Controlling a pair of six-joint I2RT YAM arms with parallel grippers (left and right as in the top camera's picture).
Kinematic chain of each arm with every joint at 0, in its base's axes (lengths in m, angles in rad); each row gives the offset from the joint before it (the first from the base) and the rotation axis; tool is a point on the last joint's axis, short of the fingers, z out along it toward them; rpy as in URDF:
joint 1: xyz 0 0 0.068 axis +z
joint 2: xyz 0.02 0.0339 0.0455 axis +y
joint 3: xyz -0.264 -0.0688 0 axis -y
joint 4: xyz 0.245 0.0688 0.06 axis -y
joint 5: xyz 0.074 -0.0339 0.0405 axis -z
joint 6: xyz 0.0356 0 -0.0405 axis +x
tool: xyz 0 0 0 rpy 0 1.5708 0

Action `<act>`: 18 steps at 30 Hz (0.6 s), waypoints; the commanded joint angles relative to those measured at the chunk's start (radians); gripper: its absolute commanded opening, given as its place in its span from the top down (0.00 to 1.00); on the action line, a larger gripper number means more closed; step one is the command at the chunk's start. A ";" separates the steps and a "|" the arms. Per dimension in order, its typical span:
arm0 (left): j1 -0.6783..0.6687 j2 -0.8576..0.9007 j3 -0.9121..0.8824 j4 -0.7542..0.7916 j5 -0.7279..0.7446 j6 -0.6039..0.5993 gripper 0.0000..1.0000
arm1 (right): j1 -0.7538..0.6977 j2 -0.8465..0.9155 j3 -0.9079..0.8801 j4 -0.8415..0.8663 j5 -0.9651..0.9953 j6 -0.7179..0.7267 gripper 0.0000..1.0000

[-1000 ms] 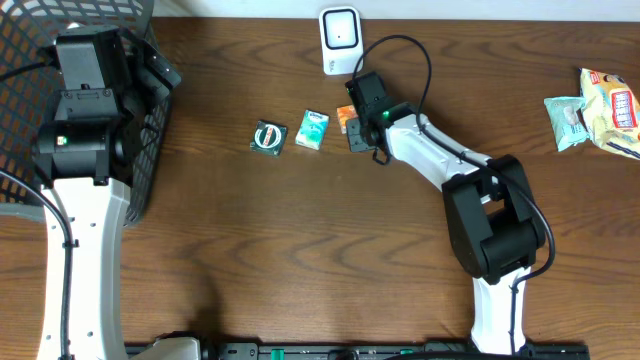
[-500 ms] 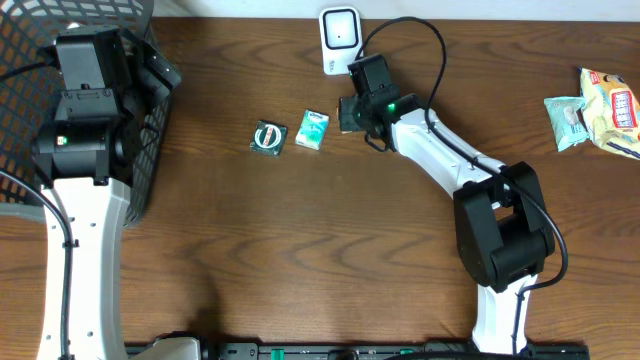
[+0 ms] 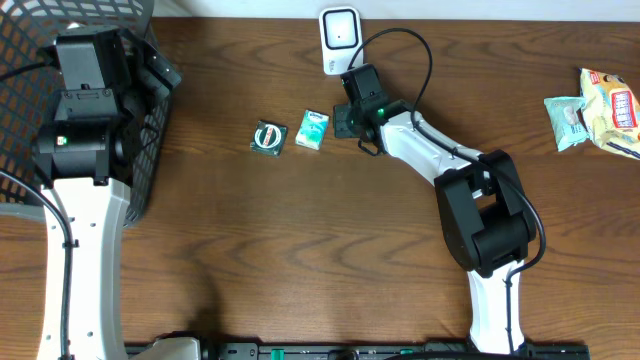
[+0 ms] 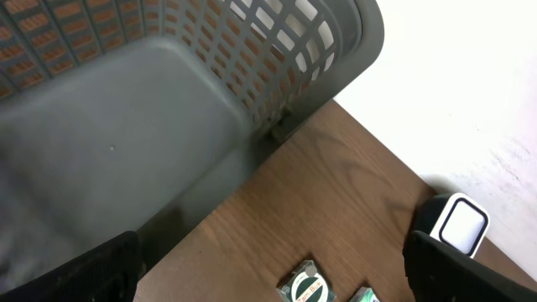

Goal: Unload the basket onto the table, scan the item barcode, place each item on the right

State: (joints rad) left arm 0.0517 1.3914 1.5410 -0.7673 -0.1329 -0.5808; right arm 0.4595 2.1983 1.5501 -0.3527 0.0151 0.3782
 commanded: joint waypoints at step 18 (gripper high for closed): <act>0.004 -0.005 0.002 -0.003 -0.002 -0.012 0.02 | -0.106 -0.251 0.000 -0.415 0.061 -0.158 0.85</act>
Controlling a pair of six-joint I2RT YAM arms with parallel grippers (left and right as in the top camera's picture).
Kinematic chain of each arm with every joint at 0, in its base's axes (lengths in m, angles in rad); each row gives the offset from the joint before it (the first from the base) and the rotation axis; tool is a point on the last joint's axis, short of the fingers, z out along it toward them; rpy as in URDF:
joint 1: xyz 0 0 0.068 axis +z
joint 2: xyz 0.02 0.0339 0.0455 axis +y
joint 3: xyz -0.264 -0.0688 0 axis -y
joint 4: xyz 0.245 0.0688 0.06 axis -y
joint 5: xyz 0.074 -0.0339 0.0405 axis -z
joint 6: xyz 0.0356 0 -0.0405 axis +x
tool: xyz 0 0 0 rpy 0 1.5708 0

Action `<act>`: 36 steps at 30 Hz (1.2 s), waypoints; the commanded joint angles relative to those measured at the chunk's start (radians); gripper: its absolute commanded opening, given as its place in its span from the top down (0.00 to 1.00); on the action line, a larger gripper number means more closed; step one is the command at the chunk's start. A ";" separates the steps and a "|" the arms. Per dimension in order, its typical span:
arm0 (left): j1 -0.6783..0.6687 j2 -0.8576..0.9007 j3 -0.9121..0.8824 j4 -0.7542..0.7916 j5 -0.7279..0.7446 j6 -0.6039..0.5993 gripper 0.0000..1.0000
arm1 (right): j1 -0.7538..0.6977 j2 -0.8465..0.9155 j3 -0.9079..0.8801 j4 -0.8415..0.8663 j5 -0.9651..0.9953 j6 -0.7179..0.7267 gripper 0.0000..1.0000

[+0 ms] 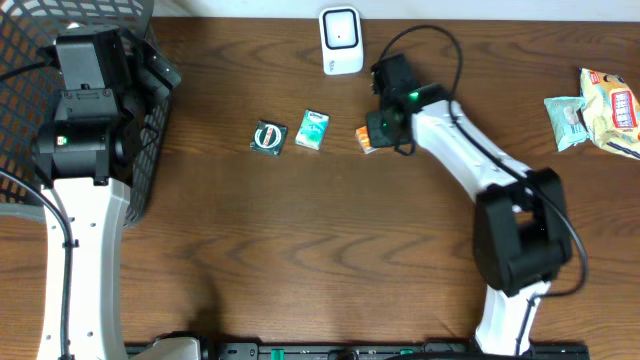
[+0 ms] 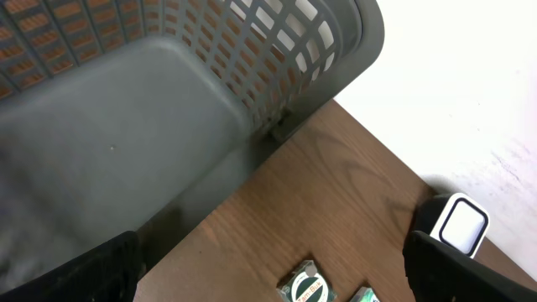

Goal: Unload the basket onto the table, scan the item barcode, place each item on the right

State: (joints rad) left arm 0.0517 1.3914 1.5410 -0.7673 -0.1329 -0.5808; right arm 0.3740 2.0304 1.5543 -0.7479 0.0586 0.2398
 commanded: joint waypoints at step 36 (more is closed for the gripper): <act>0.004 -0.005 0.002 -0.003 -0.002 -0.012 0.02 | -0.079 0.130 -0.005 0.230 -0.183 0.052 0.98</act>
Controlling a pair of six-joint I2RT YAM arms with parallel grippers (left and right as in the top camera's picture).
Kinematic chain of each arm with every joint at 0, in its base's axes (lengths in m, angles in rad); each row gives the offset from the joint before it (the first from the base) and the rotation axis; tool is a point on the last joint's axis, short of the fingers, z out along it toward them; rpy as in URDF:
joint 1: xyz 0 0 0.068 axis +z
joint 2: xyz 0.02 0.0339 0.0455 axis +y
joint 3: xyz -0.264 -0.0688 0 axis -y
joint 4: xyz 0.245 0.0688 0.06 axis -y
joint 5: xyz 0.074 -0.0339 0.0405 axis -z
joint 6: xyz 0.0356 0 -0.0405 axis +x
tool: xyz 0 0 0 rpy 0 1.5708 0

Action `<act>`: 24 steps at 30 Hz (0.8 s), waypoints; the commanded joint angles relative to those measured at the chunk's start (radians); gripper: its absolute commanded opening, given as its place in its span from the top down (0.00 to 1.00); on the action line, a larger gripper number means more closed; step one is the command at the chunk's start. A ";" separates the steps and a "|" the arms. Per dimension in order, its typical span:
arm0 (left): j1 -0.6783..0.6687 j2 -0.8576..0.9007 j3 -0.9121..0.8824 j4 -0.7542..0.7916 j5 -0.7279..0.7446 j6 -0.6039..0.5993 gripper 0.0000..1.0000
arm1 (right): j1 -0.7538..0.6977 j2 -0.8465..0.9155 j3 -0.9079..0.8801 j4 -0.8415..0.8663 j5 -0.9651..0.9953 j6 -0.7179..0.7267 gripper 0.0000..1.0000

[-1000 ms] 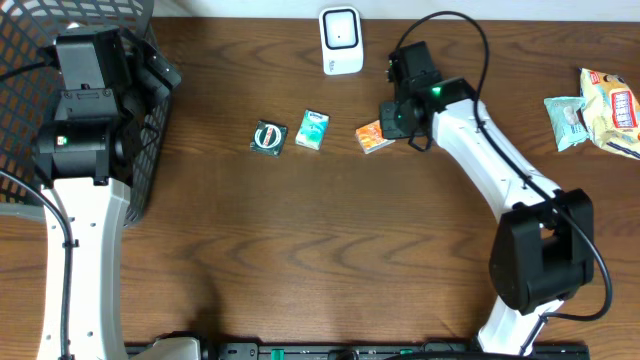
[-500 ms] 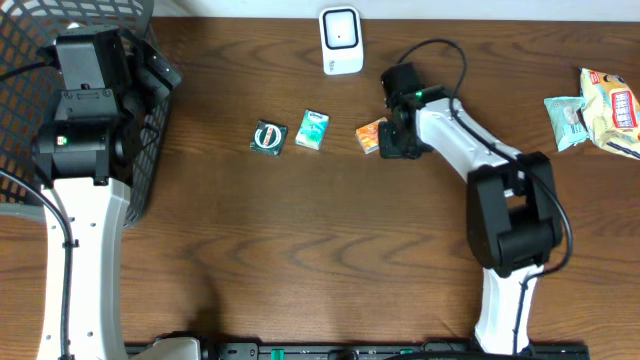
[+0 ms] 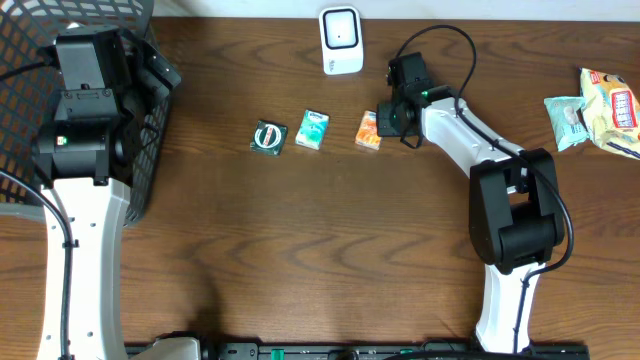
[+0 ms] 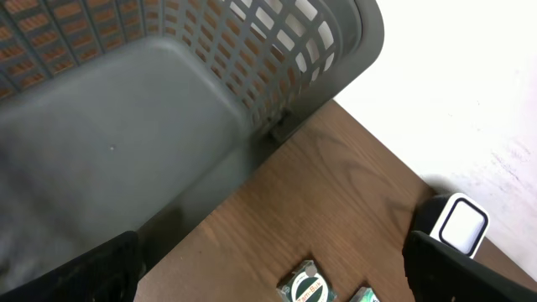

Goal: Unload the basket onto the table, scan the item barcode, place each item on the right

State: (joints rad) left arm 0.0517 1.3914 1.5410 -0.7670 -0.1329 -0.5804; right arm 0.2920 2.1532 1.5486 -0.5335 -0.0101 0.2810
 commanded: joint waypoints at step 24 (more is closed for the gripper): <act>0.004 -0.005 0.002 -0.004 -0.002 -0.012 0.02 | -0.021 -0.079 0.004 -0.050 -0.271 0.010 0.32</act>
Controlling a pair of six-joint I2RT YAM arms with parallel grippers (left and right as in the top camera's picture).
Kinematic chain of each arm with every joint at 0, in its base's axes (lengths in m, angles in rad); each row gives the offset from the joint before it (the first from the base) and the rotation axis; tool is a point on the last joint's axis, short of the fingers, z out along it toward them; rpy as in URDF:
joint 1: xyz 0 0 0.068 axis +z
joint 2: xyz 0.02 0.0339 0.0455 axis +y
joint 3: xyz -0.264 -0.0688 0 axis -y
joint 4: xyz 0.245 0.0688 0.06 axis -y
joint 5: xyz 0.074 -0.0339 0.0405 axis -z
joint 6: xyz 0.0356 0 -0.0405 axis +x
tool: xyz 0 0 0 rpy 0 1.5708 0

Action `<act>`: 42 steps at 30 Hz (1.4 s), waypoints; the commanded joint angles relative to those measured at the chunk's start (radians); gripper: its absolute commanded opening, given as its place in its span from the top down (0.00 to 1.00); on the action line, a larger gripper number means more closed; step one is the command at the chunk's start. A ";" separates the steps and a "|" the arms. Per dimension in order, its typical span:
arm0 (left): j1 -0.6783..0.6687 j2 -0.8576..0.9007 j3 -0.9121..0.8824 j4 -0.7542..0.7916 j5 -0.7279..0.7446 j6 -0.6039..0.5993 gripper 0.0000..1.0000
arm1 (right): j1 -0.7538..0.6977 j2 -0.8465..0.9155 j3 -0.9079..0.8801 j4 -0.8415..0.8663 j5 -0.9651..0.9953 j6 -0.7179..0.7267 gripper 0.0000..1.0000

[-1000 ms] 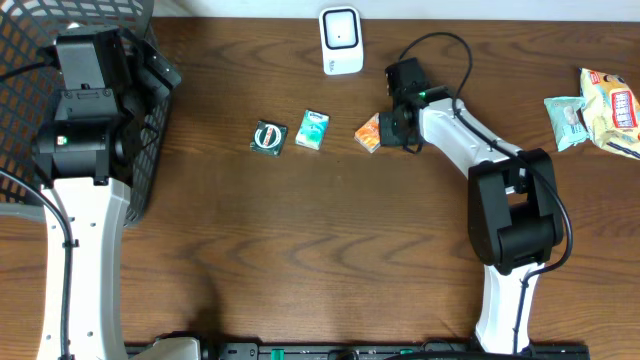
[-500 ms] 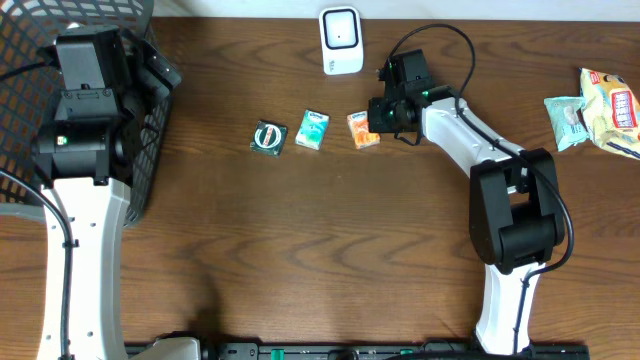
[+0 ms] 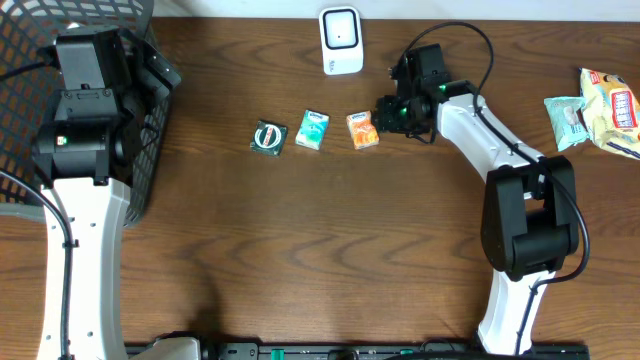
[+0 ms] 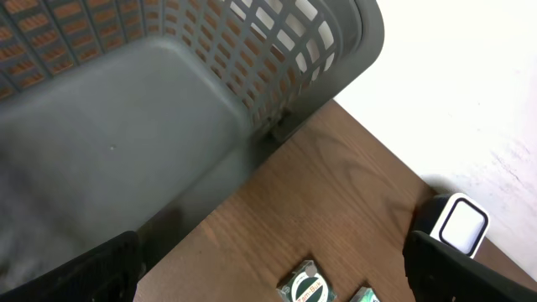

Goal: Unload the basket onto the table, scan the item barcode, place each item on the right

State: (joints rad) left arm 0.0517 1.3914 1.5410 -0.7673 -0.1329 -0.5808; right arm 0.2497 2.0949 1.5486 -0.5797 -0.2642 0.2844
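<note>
The orange item (image 3: 362, 130) lies flat on the table below and to the right of the white scanner (image 3: 340, 40). My right gripper (image 3: 390, 110) hovers just right of the item, a small gap between them, jaws apart and empty. My left gripper (image 4: 273, 273) hangs wide open by the basket; its dark fingers (image 4: 92, 268) show at both lower corners of the left wrist view, nothing between them. The scanner (image 4: 457, 222) also shows there at the right edge.
A dark green box (image 3: 268, 137) and a teal box (image 3: 313, 130) lie in a row left of the orange item. A grey basket (image 3: 150, 120) stands at the left edge. Snack bags (image 3: 600, 105) lie at the far right.
The orange item now lies flat a little further left, next to the teal box. My right gripper has let it go and drawn back up and to the right. The left arm is unchanged.
My right gripper was first just below the scanner, close to the teal box. Then it was lower and to the right with the orange item at its tip. Then the item was near the table, and now it rests there, released.
</note>
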 commanded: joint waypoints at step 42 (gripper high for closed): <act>0.004 -0.005 0.002 -0.003 -0.002 -0.012 0.02 | 0.113 0.077 0.000 0.027 0.150 -0.027 0.41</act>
State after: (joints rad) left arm 0.0517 1.3914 1.5410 -0.7673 -0.1329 -0.5808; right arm 0.3542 2.1460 1.5486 -0.5560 -0.1211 0.2615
